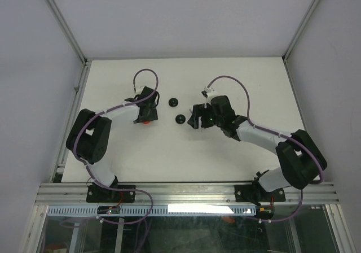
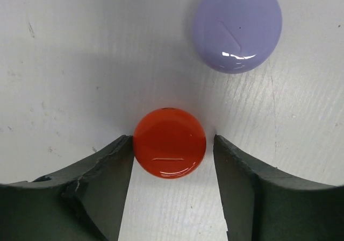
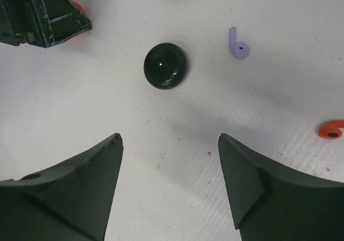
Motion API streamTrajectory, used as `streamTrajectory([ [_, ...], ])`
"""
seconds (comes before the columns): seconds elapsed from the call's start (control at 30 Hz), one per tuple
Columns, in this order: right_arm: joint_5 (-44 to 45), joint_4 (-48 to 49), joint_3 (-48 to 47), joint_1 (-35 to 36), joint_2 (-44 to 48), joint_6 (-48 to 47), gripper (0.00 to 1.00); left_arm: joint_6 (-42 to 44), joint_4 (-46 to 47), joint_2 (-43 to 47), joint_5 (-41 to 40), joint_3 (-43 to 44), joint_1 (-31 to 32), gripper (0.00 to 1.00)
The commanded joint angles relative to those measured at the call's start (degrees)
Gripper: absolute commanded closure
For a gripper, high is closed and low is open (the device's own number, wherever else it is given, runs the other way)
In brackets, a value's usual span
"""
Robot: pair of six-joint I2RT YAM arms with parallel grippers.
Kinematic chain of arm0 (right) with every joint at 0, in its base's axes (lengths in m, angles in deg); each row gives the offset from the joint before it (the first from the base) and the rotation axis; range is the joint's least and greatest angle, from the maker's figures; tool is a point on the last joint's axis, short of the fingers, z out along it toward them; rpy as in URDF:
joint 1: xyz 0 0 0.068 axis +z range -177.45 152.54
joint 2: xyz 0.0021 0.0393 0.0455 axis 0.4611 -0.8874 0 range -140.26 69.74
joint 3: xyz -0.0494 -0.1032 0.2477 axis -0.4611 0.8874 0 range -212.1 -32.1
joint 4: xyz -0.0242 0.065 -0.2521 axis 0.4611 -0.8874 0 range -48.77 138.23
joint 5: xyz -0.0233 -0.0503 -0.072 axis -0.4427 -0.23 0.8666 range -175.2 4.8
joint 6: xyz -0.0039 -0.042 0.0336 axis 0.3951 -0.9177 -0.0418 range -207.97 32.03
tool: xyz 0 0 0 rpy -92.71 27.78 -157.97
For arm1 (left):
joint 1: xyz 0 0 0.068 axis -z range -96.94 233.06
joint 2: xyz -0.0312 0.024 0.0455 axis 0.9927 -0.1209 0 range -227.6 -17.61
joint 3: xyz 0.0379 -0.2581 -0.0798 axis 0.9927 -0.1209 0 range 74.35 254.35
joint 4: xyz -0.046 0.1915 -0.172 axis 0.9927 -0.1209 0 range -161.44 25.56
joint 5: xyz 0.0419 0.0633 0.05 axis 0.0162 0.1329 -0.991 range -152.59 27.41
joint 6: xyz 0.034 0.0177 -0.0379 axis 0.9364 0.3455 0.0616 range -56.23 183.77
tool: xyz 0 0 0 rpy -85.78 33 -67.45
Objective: Insert the wireless bluetooth earbuds into the charging case
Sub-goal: Pick up the charging case at the center of the board.
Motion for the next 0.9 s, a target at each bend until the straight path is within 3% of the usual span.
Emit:
streamTrajectory([
  [0.0, 1.0, 0.7, -0.9, -0.2, 4.3, -2.1, 0.26, 1.6, 0.4, 0.4, 1.6, 0.5, -0.2, 0.42],
  [0.2, 0.0, -1.9, -2.0, -0.2, 7.2, -4.3, 0.26, 8.0, 0.5, 5.6, 4.2, -0.2, 2.6, 0.57],
  [0.57, -2.7, -12.6, -7.8, -0.2, 16.2, -8.7, 0.24, 26.7, 0.3, 21.6, 8.2, 0.5, 10.5, 0.6],
  [0.87, -7.5, -14.0, -10.4, -0.3, 22.9, -11.1, 0.18, 49.5, 3.8, 32.5, 20.1, -2.0, 13.1, 0.64],
])
